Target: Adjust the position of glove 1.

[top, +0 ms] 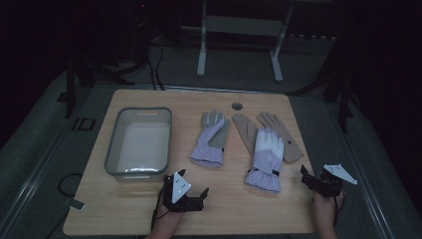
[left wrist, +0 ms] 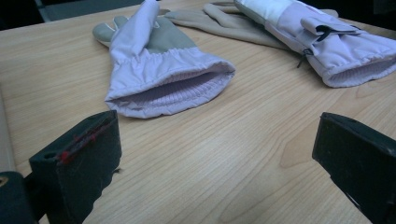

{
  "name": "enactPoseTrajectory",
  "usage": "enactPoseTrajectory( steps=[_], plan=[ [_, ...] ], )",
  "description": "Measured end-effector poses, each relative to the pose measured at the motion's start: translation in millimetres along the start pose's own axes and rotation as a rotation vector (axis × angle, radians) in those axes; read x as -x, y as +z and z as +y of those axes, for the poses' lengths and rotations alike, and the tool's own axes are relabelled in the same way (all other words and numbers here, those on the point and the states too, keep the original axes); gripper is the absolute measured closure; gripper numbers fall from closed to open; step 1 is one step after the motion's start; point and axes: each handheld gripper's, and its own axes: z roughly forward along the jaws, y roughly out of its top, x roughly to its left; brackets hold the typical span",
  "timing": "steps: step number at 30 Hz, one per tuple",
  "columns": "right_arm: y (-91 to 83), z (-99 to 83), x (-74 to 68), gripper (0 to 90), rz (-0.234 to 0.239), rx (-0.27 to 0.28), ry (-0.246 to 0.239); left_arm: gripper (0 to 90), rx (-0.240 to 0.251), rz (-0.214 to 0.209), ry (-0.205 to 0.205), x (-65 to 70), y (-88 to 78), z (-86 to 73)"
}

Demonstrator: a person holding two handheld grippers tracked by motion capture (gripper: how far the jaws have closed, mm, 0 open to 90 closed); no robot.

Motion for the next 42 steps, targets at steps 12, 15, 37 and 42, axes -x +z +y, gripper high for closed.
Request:
enactPoseTrajectory(
  steps=[12, 15, 37, 42],
  plan=[
    [-5.4, 11.9, 4.7, 13.8, 0.018, -0.05, 0.035, 1.6, 0.006, -0.009, 0.007, -0.5, -0.7, -0.3],
    [-10.7, 23.1, 8.5, 12.0, 0.051, -0.057, 0.054, 1.6, 0.008, -0.009, 0.005, -0.6, -0.8, -0.4],
    [-23.4, 104.7, -19.5, 12.5, 0.183, -0.022, 0.025, 1.7, 0.006, -0.022, 0.008, -0.3, -0.4, -0.2],
    [-19.6, 119.9, -34.9, 12.5, 0.211, -0.017, -0.012, 1.7, 0.005, -0.025, 0.004, -0.8, -0.3, -0.1]
  ],
)
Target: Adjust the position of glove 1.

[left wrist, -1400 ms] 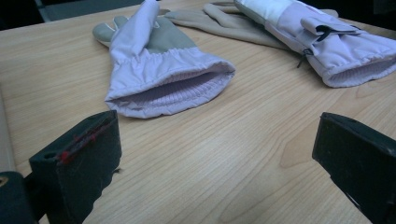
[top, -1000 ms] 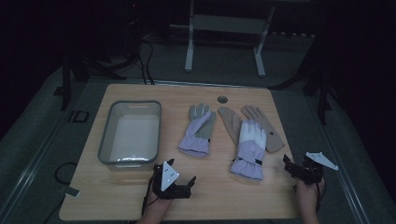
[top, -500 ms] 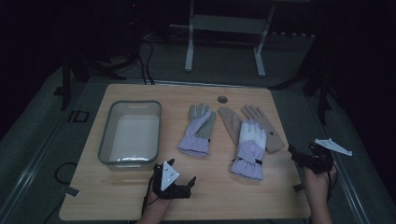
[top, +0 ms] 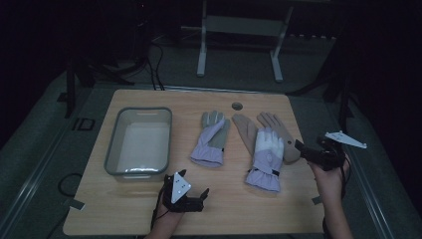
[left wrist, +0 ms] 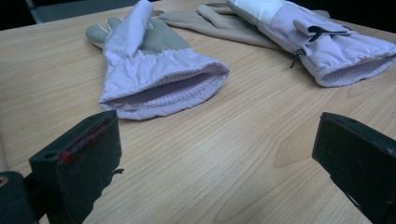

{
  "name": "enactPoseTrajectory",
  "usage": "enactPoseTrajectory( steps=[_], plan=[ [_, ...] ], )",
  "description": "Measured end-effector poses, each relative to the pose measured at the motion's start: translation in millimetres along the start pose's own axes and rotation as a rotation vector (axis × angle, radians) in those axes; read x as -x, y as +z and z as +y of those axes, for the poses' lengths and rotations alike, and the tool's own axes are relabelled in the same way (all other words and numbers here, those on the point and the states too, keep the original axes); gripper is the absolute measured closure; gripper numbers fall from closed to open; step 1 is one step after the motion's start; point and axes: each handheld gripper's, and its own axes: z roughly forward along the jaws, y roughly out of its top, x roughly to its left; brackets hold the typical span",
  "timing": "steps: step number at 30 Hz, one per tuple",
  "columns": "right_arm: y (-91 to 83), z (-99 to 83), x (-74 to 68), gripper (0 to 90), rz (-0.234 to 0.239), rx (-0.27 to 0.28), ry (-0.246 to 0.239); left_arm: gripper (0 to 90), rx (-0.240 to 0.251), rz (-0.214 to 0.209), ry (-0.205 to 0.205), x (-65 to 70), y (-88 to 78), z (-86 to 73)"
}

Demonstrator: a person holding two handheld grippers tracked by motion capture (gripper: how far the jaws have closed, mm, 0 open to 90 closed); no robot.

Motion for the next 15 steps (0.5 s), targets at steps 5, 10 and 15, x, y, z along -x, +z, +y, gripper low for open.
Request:
enactPoseTrajectory(
  steps=[5, 10, 15],
  plan=[
    [9.0, 14.3, -18.6, 12.6, 0.054, -0.007, -0.059, 1.7, -0.001, 0.0, 0.001, -0.1, 0.0, 0.1],
    [18.2, 25.9, -33.2, 13.0, 0.098, -0.003, -0.08, 1.7, 0.0, -0.005, 0.002, 0.1, 0.0, 0.0],
    [29.2, 32.8, -49.2, 13.2, 0.135, -0.02, -0.103, 1.6, -0.005, -0.014, 0.003, -0.1, 0.3, 0.2]
  ],
)
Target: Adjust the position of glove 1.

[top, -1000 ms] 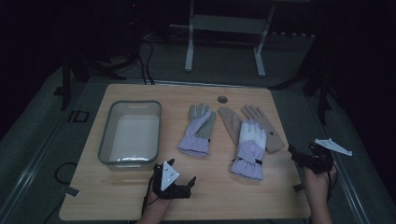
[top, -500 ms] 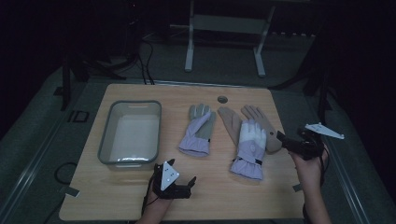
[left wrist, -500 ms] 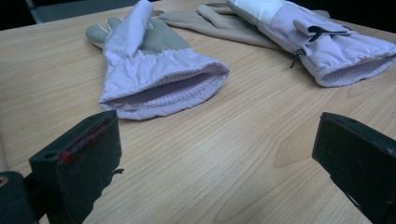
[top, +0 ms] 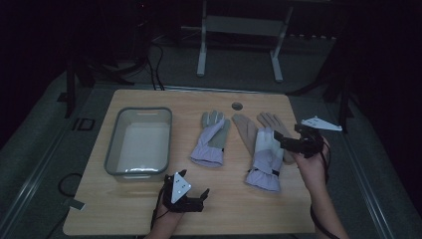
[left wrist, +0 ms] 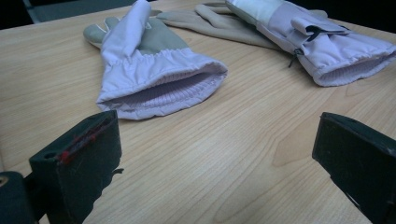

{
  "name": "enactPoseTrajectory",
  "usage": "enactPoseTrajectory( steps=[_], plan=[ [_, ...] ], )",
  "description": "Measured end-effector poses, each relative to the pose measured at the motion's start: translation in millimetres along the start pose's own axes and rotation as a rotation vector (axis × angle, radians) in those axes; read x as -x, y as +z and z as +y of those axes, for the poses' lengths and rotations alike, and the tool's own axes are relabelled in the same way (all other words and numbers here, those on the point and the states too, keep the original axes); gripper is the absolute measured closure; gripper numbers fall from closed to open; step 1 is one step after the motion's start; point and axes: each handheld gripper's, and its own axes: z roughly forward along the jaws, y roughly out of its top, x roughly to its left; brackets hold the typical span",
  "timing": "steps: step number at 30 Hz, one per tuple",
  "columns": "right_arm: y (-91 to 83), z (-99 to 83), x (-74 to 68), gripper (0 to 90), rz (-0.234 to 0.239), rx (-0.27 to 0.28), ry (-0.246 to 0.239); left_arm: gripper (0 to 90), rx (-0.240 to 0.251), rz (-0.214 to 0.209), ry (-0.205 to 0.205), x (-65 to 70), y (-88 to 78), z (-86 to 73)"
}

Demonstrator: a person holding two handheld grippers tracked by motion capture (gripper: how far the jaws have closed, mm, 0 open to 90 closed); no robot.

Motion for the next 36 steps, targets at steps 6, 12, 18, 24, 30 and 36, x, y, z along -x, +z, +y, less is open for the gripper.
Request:
enactPoseTrajectory(
  steps=[6, 12, 18, 24, 30, 36],
  plan=[
    [16.7, 7.3, -15.3, 13.2, 0.037, -0.018, -0.019, 1.6, -0.002, -0.001, 0.001, 0.0, 0.3, 0.1],
    [35.3, 12.3, -30.6, 16.2, 0.072, -0.05, -0.062, 1.6, -0.003, -0.002, -0.001, -0.1, 0.5, 0.2],
    [52.5, 17.5, -48.5, 19.1, 0.132, -0.05, -0.083, 1.6, -0.005, -0.007, -0.001, -0.4, 0.6, 0.3],
    [71.1, 24.3, -69.6, 19.1, 0.191, -0.061, -0.088, 1.6, -0.008, -0.012, 0.003, -0.3, 0.7, 0.4],
    [95.0, 25.8, -92.1, 21.5, 0.21, -0.121, -0.14, 1.6, -0.009, -0.014, 0.006, -0.1, 0.9, 0.5],
    [122.9, 19.5, -112.3, 25.5, 0.245, -0.161, -0.125, 1.7, -0.009, -0.019, 0.006, -0.1, 1.1, 0.5]
  ],
)
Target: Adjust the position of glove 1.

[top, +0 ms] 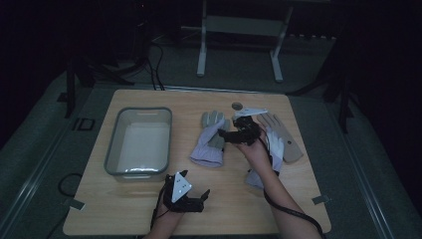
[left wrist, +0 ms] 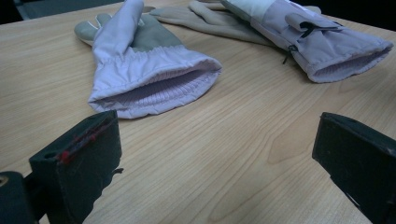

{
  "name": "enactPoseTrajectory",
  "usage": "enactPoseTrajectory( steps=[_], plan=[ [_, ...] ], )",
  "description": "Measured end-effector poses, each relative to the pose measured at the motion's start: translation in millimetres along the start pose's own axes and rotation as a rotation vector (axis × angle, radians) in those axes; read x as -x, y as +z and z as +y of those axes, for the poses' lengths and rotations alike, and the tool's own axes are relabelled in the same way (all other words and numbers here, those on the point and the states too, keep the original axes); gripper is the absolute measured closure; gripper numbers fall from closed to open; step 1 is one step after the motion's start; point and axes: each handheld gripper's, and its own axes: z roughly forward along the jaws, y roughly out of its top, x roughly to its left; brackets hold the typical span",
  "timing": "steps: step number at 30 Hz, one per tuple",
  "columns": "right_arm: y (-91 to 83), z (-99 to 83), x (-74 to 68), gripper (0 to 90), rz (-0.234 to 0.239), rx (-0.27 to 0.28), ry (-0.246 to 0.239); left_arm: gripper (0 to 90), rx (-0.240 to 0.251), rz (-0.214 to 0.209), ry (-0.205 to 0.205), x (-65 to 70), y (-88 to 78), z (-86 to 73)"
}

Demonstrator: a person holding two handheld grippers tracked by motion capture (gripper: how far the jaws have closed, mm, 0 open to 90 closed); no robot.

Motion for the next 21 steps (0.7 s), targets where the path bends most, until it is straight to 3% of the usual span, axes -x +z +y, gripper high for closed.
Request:
enactPoseTrajectory(
  steps=[5, 10, 16, 21],
  plan=[
    [26.5, -2.0, -10.5, 28.5, 0.014, -0.026, 0.012, 1.7, -0.002, -0.002, 0.004, 0.5, -0.1, 0.0],
    [52.6, -7.6, -17.5, 28.4, -0.009, -0.063, 0.032, 1.7, -0.004, -0.005, 0.005, 0.2, 0.2, 0.2],
    [73.4, -17.9, -17.1, 27.9, -0.07, -0.11, 0.02, 1.7, -0.007, -0.01, 0.005, 0.2, 0.6, 0.3],
    [90.0, -30.1, -11.7, 25.5, -0.077, -0.149, 0.079, 1.7, -0.008, -0.012, 0.007, 0.3, 0.6, 0.4]
  ],
)
